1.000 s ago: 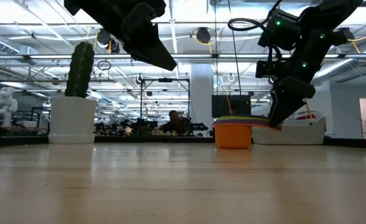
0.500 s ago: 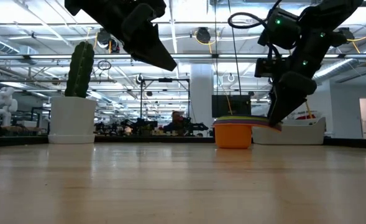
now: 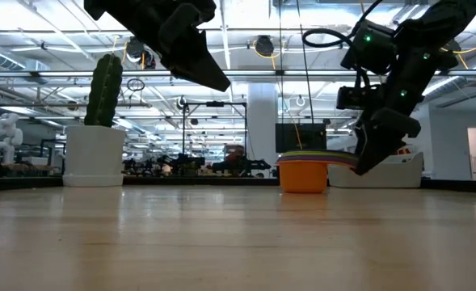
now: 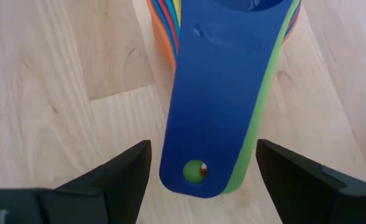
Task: Nest measuring cups in basket
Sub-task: Put the stacked measuring cups into the gray bin
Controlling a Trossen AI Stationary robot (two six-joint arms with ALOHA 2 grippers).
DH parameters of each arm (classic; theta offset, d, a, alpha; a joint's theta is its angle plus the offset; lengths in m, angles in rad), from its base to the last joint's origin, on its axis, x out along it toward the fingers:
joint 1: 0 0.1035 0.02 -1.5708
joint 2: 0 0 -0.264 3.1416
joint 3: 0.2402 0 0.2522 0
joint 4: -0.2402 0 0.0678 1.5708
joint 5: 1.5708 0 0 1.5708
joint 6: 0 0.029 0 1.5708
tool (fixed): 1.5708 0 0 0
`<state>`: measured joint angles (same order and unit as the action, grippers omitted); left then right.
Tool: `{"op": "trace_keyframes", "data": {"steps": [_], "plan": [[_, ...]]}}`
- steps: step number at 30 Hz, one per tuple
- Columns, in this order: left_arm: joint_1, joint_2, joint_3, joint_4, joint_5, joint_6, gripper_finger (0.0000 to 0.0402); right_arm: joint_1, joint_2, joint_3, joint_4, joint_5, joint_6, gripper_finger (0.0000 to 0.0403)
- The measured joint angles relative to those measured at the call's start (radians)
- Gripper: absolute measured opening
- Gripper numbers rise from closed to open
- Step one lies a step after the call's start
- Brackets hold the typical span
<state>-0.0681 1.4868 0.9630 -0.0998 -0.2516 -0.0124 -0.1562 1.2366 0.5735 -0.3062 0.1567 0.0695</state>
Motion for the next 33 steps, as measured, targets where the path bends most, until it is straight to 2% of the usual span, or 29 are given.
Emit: {"op": "trace_keyframes", "data": {"steps": [11,16,18,26,33], "plan": [[0.0,0.0,0.0,0.0,0.0,0.0,0.0136,0.0,0.0,0.0,0.046,0.003,-0.033,0.0213],[0.0,0.0,0.0,0.0,0.0,0.001,0.0136,0.0,0.0,0.0,0.048,0.042,-0.032,0.0194],[0.0,0.0,0.0,0.0,0.0,0.001,0.0136,0.0,0.0,0.0,0.052,0.053,-0.032,0.0202],[0.0,0.0,0.0,0.0,0.0,0.007,0.0136,0.0,0.0,-0.008,0.063,0.052,-0.046,0.0277],[0.0,0.0,0.0,0.0,0.0,0.008,0.0136,0.0,0.0,-0.085,0.186,0.05,-0.083,0.0277]]}}
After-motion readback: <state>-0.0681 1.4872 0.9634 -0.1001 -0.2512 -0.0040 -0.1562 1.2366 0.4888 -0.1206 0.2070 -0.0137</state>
